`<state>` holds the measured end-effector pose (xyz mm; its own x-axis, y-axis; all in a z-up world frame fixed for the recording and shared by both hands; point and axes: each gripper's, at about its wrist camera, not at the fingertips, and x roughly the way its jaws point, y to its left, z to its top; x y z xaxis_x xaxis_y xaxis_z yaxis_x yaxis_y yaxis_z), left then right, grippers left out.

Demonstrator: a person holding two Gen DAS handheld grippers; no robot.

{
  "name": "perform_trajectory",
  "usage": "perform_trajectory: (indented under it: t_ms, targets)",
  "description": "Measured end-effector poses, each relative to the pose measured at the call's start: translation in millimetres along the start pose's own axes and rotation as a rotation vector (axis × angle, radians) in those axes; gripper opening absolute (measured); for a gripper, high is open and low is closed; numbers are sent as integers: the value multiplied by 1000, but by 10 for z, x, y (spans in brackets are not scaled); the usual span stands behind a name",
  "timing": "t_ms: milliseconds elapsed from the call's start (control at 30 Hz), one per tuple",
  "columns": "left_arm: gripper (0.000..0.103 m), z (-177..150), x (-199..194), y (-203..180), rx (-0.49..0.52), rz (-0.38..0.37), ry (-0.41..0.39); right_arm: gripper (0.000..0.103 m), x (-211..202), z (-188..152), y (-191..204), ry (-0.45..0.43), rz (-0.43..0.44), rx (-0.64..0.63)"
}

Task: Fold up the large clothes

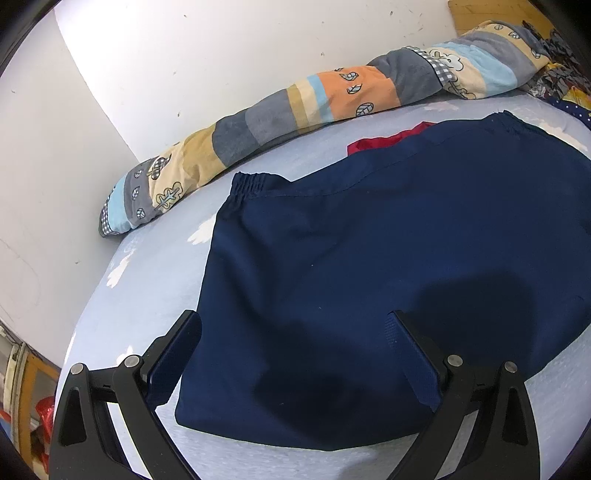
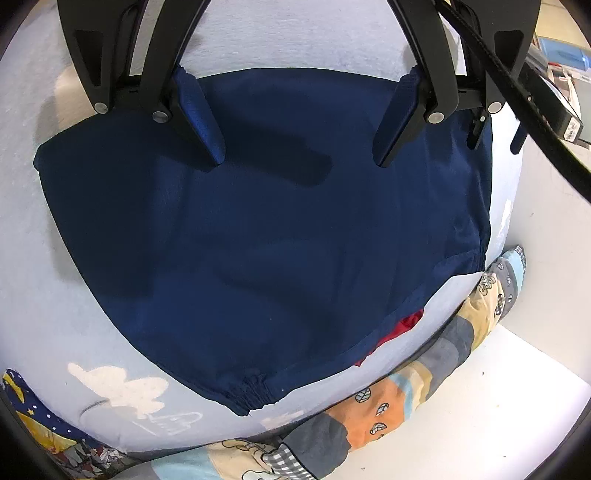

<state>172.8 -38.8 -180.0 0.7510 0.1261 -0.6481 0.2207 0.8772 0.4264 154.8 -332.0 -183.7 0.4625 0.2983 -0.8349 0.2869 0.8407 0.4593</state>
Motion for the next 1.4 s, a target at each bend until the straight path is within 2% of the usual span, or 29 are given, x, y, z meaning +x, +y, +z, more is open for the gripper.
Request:
perform_trajectory:
  t_ms: [233,367,467,500,567,633,767,833,933,967,1067,1233,1400]
  targets:
    - [99,-1,19,20,-12,-1,8,86,-66,3,54,-27,10,-18]
    - [99,-42,160,115,-50,-10,70,86,-41,24,57,-26,-4,-23]
    - [99,-174,400,261,-114,0,195,86,22,44,-30,-3,9,13]
    - [100,-239,489,364,-171,-29,244,86,27,50,-54,-1,17,23]
    - [102,-303,554,557,-288,-90,282,86,13,52,-60,-1,20,26]
    - [102,-318,557,712,-365,-118,290,86,-32,52,-64,-11,21,32]
    - [102,-304,431,963,-480,-143,218,86,-180,80,-72,-44,46,36]
    - [102,-339,471,1032,-511,-142,240,87,-203,103,-124,-50,42,55]
    - [102,-461,669,981,-502,-136,360,89,-127,106,-258,-22,47,116]
    - [103,-495,697,978,-504,-147,366,89,-76,97,-325,-2,65,150]
    - [103,-460,626,1010,-511,-121,339,89,-105,103,-348,-4,79,168]
    - [103,-327,391,984,-503,-149,221,89,-206,87,-157,-25,101,97]
    - [103,-326,395,834,-412,-118,225,89,-116,-13,54,19,113,14]
